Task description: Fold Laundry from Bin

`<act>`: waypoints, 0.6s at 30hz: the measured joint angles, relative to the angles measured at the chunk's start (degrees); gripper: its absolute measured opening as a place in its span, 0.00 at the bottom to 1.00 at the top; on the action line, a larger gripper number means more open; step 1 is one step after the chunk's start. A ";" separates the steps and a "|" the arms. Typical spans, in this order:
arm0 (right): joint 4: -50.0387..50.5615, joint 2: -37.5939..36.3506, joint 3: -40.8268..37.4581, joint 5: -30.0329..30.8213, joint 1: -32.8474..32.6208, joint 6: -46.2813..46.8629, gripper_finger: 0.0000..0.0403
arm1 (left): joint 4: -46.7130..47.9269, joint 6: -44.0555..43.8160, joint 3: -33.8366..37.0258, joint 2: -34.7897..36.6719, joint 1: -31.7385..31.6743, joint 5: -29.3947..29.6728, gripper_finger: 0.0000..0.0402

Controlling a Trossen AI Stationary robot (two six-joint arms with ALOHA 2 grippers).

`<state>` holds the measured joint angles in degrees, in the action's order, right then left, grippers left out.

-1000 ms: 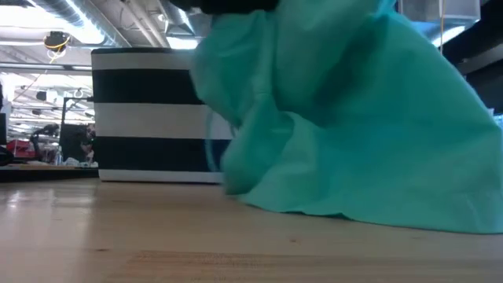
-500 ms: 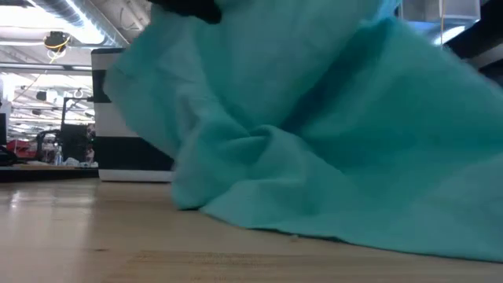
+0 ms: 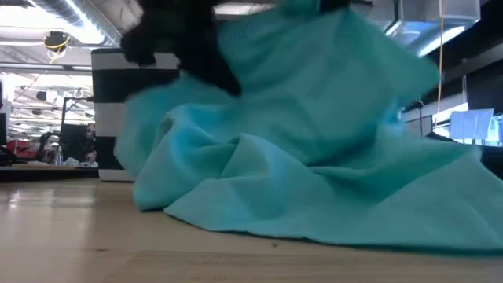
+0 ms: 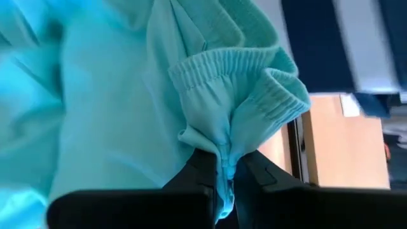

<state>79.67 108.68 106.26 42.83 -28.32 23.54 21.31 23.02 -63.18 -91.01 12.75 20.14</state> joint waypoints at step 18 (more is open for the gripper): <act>-6.49 -1.01 -12.62 5.76 2.79 0.74 0.05 | -9.40 12.07 0.13 -2.86 -2.35 12.08 0.02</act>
<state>73.19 107.68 93.64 48.59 -25.52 24.28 11.90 35.10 -63.05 -93.86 10.41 32.22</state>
